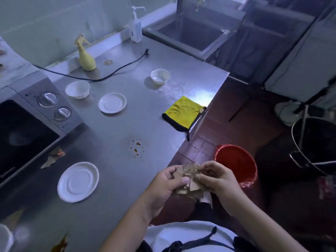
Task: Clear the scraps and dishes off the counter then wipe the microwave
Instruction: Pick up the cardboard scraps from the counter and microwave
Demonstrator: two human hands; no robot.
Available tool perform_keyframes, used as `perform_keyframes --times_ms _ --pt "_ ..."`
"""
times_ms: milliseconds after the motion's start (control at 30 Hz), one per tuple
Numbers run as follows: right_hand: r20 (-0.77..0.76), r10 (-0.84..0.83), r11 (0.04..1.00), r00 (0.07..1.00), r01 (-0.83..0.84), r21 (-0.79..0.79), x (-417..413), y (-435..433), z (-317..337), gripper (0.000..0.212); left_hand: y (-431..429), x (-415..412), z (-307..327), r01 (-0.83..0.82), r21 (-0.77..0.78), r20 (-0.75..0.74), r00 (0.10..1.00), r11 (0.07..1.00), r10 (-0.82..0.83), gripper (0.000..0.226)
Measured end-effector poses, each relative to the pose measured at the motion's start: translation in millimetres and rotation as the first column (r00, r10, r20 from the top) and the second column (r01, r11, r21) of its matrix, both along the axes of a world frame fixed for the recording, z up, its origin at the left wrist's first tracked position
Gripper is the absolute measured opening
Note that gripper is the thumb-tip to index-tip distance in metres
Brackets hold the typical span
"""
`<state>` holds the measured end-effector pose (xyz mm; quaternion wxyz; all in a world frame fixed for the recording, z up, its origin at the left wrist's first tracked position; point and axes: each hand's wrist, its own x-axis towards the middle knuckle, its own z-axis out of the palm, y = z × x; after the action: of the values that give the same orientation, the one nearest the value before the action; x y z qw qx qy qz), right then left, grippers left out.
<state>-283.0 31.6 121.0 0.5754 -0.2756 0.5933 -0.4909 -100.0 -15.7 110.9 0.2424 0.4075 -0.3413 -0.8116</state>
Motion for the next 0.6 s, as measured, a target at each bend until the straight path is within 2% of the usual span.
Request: perform_keyframes --times_ms 133,267,367,600 --pt "0.225 0.091 0.989 0.97 -0.115 0.094 -27.0 -4.9 -15.9 0.042 -11.8 -18.8 -8.5 0.038 0.02 -0.034 0.999 0.999 -0.038 0.038" --pt "0.185 0.055 0.99 0.981 -0.079 0.12 -73.8 -16.1 -24.6 0.032 -33.5 -70.3 -10.9 0.105 0.001 0.072 0.992 0.995 -0.104 0.029" --pt "0.22 0.0 0.992 0.975 -0.028 0.122 -123.5 -24.5 -29.2 0.028 -51.2 -121.8 -9.1 0.18 -0.028 0.149 0.973 0.983 -0.174 0.03" --pt "0.202 -0.114 0.986 0.973 0.086 0.143 -227.3 -49.1 -63.4 0.021 -78.6 -242.0 -32.1 0.13 -0.024 0.334 0.936 0.991 -0.115 0.04"
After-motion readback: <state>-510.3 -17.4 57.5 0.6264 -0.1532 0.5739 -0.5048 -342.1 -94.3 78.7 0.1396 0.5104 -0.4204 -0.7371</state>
